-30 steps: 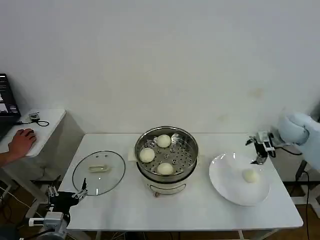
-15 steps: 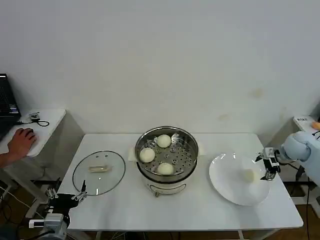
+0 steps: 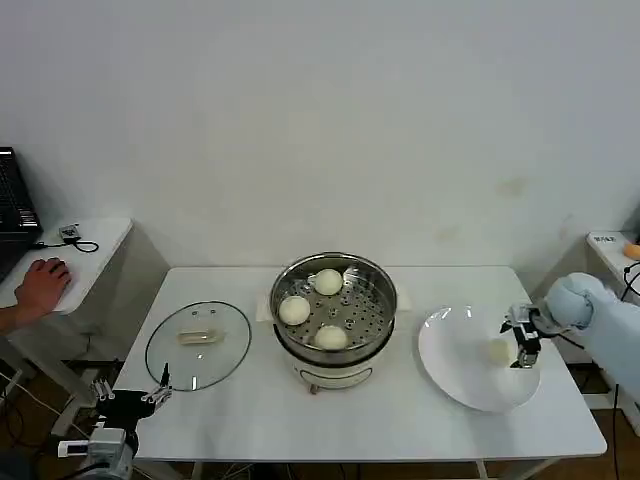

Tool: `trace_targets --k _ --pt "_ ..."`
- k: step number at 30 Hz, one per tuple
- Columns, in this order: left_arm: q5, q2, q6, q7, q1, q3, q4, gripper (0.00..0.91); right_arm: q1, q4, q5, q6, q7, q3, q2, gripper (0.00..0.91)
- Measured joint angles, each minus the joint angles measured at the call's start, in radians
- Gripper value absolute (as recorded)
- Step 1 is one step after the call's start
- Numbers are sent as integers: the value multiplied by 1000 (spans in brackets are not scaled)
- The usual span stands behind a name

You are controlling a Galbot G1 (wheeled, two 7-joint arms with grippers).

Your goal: Take steamed baozi put them in steamer then cover it.

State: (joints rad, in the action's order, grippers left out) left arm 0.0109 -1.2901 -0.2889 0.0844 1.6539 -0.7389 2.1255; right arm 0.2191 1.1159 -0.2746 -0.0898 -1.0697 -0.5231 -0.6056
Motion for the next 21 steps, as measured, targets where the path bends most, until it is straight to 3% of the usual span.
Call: trace_targets --k 12,21 --pt "1 -3 0 1 -2 0 -6 907 10 -52 -35 -2 -6 7 -41 776" --pt "1 -2 2 1 2 -2 -3 907 12 -56 -44 -2 -6 17 -48 645"
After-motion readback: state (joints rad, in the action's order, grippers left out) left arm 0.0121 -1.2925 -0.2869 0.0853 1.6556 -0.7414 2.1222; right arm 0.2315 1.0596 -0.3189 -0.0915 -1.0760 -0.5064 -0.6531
